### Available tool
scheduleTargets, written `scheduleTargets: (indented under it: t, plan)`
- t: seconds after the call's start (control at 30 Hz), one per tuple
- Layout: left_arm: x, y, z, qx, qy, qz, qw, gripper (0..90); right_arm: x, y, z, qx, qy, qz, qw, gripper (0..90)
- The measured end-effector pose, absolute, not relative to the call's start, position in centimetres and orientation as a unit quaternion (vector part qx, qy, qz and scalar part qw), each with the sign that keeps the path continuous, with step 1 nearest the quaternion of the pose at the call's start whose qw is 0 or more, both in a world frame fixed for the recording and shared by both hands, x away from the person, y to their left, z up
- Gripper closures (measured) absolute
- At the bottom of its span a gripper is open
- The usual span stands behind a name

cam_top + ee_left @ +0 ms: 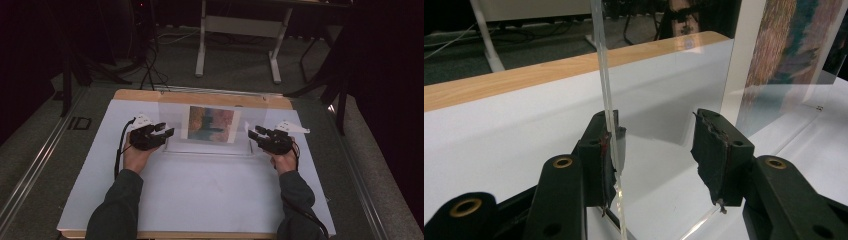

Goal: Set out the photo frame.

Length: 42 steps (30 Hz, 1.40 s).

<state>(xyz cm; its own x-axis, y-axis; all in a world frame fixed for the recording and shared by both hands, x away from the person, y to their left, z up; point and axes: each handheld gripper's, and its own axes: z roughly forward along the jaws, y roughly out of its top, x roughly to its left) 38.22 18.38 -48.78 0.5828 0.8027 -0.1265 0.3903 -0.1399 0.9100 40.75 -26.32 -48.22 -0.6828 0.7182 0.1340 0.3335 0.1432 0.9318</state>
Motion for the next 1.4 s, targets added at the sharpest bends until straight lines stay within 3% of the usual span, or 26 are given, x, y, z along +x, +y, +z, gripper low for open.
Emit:
scheduleTargets:
  t: [1.4]
  plan:
    - [34.3, 18.5, -49.4, 0.731, 0.402, 0.216, 0.508, 52.9, 37.9, -26.4, -49.0, 0.329, 0.748, 0.550, 0.173, 55.9]
